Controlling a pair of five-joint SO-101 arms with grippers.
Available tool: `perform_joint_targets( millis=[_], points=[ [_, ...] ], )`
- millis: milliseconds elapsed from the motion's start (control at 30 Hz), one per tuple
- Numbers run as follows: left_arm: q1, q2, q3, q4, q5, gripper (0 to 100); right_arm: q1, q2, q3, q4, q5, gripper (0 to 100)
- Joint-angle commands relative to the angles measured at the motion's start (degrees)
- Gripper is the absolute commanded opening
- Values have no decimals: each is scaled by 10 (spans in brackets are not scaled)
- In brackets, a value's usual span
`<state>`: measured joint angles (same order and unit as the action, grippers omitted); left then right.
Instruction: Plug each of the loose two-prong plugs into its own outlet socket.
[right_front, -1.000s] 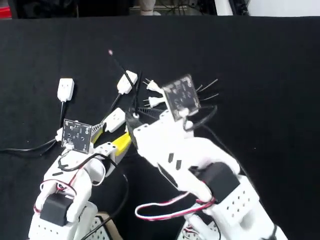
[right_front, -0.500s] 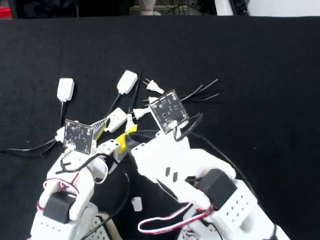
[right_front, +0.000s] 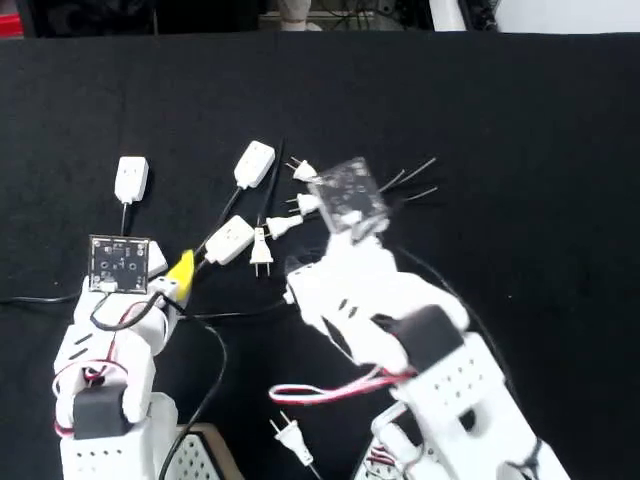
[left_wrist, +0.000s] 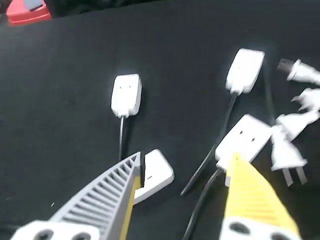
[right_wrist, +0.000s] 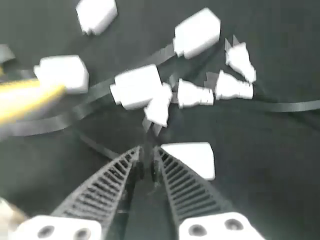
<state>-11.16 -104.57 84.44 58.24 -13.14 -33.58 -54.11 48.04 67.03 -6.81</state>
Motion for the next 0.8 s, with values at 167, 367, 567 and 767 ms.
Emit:
perform_joint_targets(
  millis=[167, 367, 567, 767],
  points=[
    [-44, 2, 32, 59, -98, 272, -18, 186, -85, 163, 144, 194],
    [-48, 2, 36, 152, -182, 267, -159, 241, -85, 200, 156, 198],
    [-138, 2, 95, 132, -211, 267, -247, 289, -47, 157, 90, 198],
    [-183, 1, 113, 91, -208, 267, -290, 380, -5, 66, 47, 199]
  ],
)
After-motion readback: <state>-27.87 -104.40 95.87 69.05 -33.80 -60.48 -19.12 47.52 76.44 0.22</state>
